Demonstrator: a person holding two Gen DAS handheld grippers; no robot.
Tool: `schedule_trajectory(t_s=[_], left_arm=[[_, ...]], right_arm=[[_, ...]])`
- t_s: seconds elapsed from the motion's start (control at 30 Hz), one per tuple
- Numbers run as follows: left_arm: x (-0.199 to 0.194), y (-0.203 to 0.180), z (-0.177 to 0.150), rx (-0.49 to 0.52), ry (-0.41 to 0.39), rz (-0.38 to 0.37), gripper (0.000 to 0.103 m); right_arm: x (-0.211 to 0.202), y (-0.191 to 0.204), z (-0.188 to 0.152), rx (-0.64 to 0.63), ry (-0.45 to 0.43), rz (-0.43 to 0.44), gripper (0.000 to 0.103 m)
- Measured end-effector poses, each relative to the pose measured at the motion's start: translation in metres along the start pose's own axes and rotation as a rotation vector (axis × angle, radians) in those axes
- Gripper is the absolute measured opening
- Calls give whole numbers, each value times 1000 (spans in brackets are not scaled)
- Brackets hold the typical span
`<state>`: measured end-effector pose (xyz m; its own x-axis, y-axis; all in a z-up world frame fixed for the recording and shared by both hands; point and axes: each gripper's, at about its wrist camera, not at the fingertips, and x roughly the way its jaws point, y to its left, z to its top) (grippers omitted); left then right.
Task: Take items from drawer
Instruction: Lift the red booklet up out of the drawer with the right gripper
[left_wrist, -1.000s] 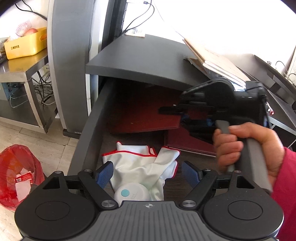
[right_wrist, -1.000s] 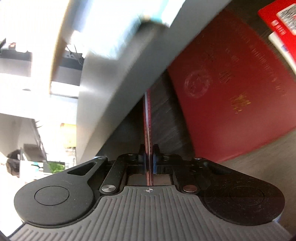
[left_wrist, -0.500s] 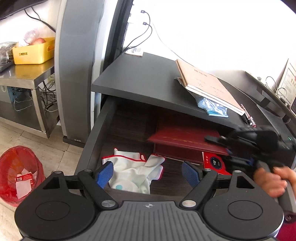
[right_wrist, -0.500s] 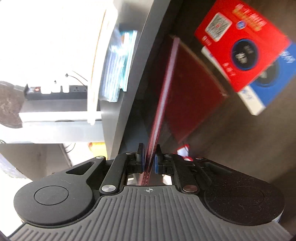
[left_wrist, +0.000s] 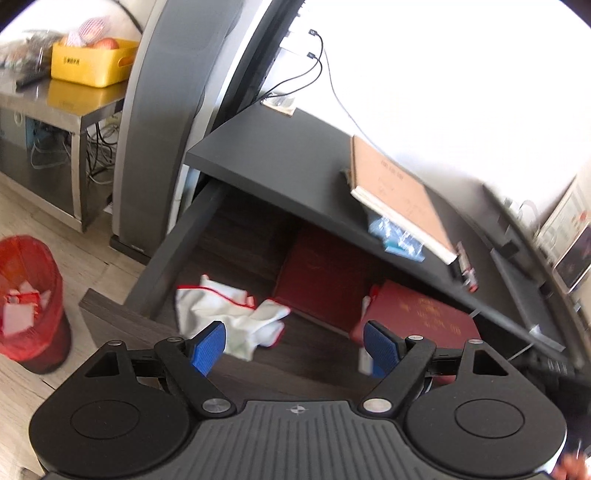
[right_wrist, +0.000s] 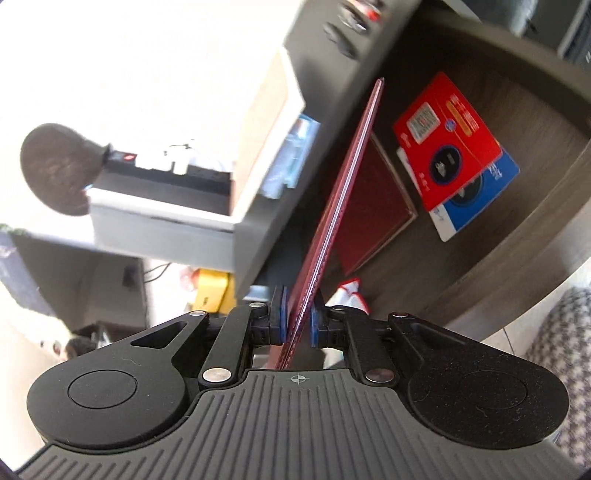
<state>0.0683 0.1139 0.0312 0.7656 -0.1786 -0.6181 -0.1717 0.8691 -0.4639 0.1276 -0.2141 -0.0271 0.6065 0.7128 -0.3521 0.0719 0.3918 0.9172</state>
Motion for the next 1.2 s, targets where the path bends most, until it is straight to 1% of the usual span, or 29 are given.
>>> schedule_trajectory(t_s=[0.07, 0.17, 0.2, 0.3, 0.37, 0.43, 0.47, 0.5, 0.53, 0.57, 0.6, 0.67, 0.8, 0.93, 1.03, 1.13, 1.17, 1.2], left_arm=[[0, 1, 5, -36, 2, -41, 86], [5, 2, 13, -59, 28, -102, 86], [7, 2, 15, -73, 45, -138, 86], [19, 1, 15, -131, 144, -329, 87], [25, 0, 10, -174, 202, -431, 85], [27, -3, 3, -200, 240, -515, 79], [27, -5, 1, -199, 248, -542, 64], [26, -8, -2, -192, 254, -564, 47], [24, -10, -3, -184, 254, -579, 36], [21, -12, -4, -173, 237, -581, 32], [16, -15, -4, -152, 204, -579, 25], [8, -22, -4, -103, 148, -551, 25], [-1, -33, 1, -51, 63, -526, 25], [4, -38, 22, -73, 7, -536, 26], [13, -43, 45, -88, -44, -531, 26], [30, -44, 60, -118, -74, -509, 26], [38, -44, 62, -140, -72, -498, 26], [47, -43, 64, -167, -65, -482, 26]], right_arm=[[-14, 9, -4, -39, 5, 29, 12], [-34, 22, -9, -96, 13, 72, 12], [-40, 24, -10, -105, 20, 91, 12], [-57, 31, -11, -131, 41, 147, 12], [-60, 29, -10, -130, 56, 176, 12], [-60, 24, 0, -130, 71, 183, 12], [-57, 24, 0, -134, 73, 172, 13], [-55, 24, 0, -139, 76, 161, 14], [-52, 25, 0, -144, 78, 148, 16], [-51, 32, -3, -161, 76, 128, 17], [-49, 33, -3, -163, 77, 118, 19], [-41, 37, -5, -157, 78, 107, 19], [-24, 43, 14, -214, 60, 116, 21], [-8, 50, 33, -272, 42, 125, 21], [5, 54, 48, -313, 29, 133, 22], [34, 53, 75, -287, 36, 155, 22], [41, 52, 83, -267, 38, 157, 24], [48, 51, 90, -245, 42, 157, 29]])
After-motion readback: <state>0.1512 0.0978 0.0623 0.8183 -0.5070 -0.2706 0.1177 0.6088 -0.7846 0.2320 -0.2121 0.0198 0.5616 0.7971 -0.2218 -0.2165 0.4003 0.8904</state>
